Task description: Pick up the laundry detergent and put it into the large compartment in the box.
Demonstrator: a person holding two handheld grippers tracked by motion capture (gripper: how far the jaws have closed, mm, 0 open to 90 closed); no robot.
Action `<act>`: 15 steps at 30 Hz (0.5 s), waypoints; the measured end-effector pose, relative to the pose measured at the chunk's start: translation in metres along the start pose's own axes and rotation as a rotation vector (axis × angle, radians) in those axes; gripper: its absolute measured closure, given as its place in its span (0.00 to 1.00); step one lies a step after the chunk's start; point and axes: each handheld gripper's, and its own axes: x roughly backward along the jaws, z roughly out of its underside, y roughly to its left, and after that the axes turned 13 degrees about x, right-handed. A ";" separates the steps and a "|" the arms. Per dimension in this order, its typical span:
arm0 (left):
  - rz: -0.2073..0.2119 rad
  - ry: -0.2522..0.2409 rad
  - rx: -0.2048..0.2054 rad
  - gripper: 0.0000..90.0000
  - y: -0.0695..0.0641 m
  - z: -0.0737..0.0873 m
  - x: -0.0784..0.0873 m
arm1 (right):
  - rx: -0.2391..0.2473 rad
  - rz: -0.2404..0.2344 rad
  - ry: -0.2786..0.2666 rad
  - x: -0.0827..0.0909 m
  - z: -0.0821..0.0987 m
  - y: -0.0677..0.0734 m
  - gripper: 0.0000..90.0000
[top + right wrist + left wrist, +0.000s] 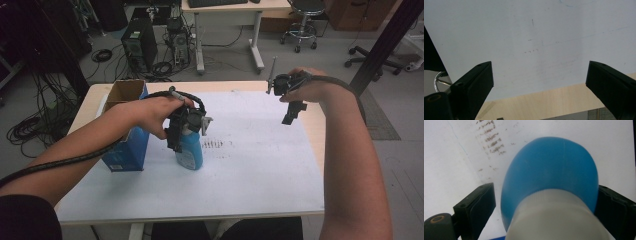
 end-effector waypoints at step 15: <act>0.003 -0.014 -0.005 0.17 0.000 0.001 0.000 | 0.002 -0.007 0.008 -0.003 -0.003 -0.001 0.09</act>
